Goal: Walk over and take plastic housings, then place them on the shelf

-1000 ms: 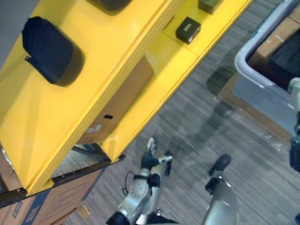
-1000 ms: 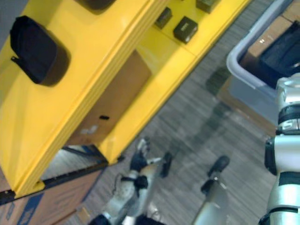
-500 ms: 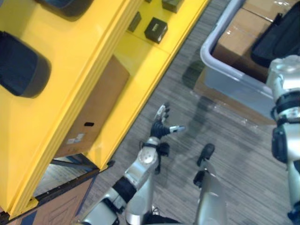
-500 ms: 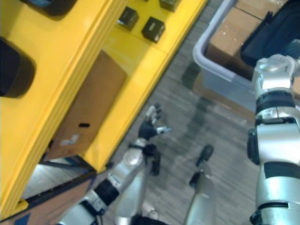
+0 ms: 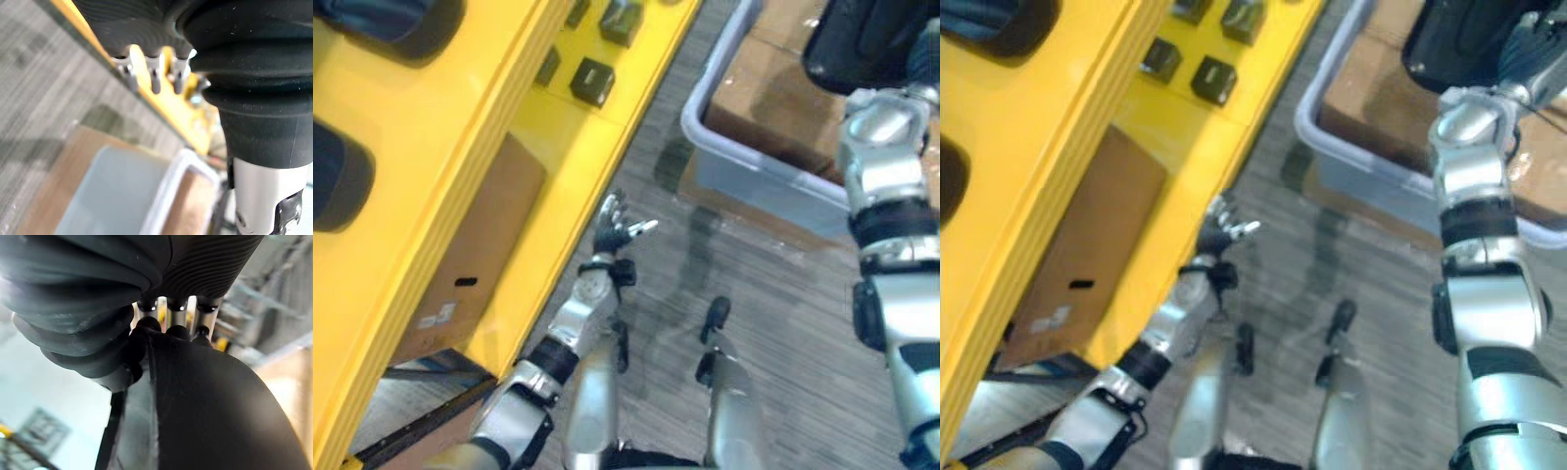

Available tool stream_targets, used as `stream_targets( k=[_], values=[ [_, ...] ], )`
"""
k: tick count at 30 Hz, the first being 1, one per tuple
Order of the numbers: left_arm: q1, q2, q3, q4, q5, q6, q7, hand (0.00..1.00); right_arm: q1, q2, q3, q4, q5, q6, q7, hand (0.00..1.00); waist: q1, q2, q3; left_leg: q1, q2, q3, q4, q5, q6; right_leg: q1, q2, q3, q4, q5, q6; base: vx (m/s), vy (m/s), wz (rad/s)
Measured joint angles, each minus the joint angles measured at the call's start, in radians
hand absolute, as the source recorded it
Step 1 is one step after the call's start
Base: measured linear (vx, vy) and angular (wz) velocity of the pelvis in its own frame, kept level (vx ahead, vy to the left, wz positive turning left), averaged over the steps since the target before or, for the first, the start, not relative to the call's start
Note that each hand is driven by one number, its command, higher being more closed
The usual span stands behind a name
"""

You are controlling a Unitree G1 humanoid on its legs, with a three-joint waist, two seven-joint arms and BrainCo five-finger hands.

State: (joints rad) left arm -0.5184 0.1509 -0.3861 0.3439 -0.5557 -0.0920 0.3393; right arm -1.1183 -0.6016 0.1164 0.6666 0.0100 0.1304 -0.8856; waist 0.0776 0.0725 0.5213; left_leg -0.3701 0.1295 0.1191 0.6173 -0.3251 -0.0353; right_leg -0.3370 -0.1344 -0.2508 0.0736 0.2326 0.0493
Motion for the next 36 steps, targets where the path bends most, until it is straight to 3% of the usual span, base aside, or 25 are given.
stream_targets(
  k=[3, 6, 8, 10, 14, 20, 25, 28, 31, 36],
  values=[
    [0.062, 0.03, 0.032, -0.076, 0.0, 0.022, -0.007, 0.0, 0.133, 0.02, -0.035, -0.19, -0.069, -0.005, 0.038, 1.0, -0.032, -0.038, 0.0, 0.078, -0.001, 0.012, -0.047, 0.005, -0.009, 0.073, 0.008, 0.003, -0.05, 0.001, -0.006, 0.01, 0.025, -0.1],
    [0.114, 0.04, 0.074, -0.168, 0.007, 0.044, -0.005, 0.0, 0.284, 0.032, -0.061, -0.356, -0.138, -0.023, 0.064, 1.0, -0.046, -0.057, -0.012, 0.167, -0.001, 0.029, -0.103, 0.013, -0.021, 0.137, 0.016, 0.008, -0.072, 0.008, 0.002, 0.06, 0.03, -0.11],
    [0.13, 0.04, 0.103, -0.208, 0.012, 0.052, 0.001, 0.0, 0.348, 0.061, -0.068, -0.411, -0.179, -0.027, 0.074, 1.0, -0.057, -0.069, -0.033, 0.195, -0.002, 0.033, -0.13, 0.018, -0.027, 0.158, 0.019, 0.008, -0.088, 0.008, 0.002, 0.08, 0.024, -0.05],
    [0.155, 0.038, 0.141, -0.254, 0.026, 0.076, 0.012, 0.0, 0.479, 0.119, -0.072, -0.473, -0.231, -0.044, 0.092, 1.0, -0.063, -0.086, -0.098, 0.248, -0.005, 0.044, -0.192, 0.028, -0.036, 0.197, 0.027, 0.009, -0.125, 0.008, 0.002, 0.1, 0.016, -0.08],
    [0.21, 0.035, 0.175, -0.311, 0.041, 0.086, 0.012, 0.0, 0.612, 0.169, -0.072, -0.526, -0.293, -0.056, 0.111, 1.0, -0.062, -0.084, -0.176, 0.318, -0.005, 0.059, -0.254, 0.037, -0.047, 0.241, 0.037, 0.01, -0.152, 0.008, 0.002, 0.1, 0.012, -0.1],
    [0.217, 0.031, 0.199, -0.317, 0.001, 0.116, -0.005, 0.0, 0.717, 0.202, -0.064, -0.586, -0.405, -0.137, 0.143, 1.0, -0.06, -0.085, -0.239, 0.388, -0.02, 0.084, -0.315, 0.053, -0.041, 0.273, 0.026, 0.009, -0.152, 0.008, 0.002, 0.0, 0.046, -0.08],
    [0.238, 0.011, 0.212, -0.323, -0.037, 0.13, -0.058, 0.0, 0.766, 0.228, -0.025, -0.588, -0.467, -0.18, 0.144, 1.0, -0.06, -0.09, -0.264, 0.421, -0.035, 0.083, -0.329, 0.061, -0.033, 0.304, 0.009, 0.004, -0.153, 0.001, 0.009, -0.06, 0.045, 0.03],
    [0.261, 0.007, 0.207, -0.323, -0.041, 0.171, -0.086, 0.0, 0.793, 0.252, 0.014, -0.588, -0.497, -0.212, 0.145, 1.0, -0.059, -0.097, -0.294, 0.421, -0.037, 0.082, -0.329, 0.062, -0.033, 0.307, 0.006, 0.0, -0.153, -0.011, 0.009, -0.08, -0.001, 0.01],
    [0.266, -0.005, 0.202, -0.319, -0.075, 0.2, -0.096, 0.0, 0.794, 0.256, 0.029, -0.588, -0.508, -0.225, 0.147, 1.0, -0.059, -0.099, -0.299, 0.422, -0.035, 0.08, -0.327, 0.063, -0.034, 0.316, 0.006, -0.007, -0.153, -0.016, 0.01, -0.04, -0.008, 0.05],
    [0.275, -0.004, 0.16, -0.311, -0.11, 0.207, -0.128, 0.0, 0.794, 0.258, 0.063, -0.588, -0.514, -0.231, 0.157, 1.0, -0.06, -0.101, -0.314, 0.421, -0.034, 0.056, -0.32, 0.062, -0.036, 0.323, 0.006, -0.025, -0.153, -0.01, 0.013, 0.0, 0.005, 0.11]
  ],
)
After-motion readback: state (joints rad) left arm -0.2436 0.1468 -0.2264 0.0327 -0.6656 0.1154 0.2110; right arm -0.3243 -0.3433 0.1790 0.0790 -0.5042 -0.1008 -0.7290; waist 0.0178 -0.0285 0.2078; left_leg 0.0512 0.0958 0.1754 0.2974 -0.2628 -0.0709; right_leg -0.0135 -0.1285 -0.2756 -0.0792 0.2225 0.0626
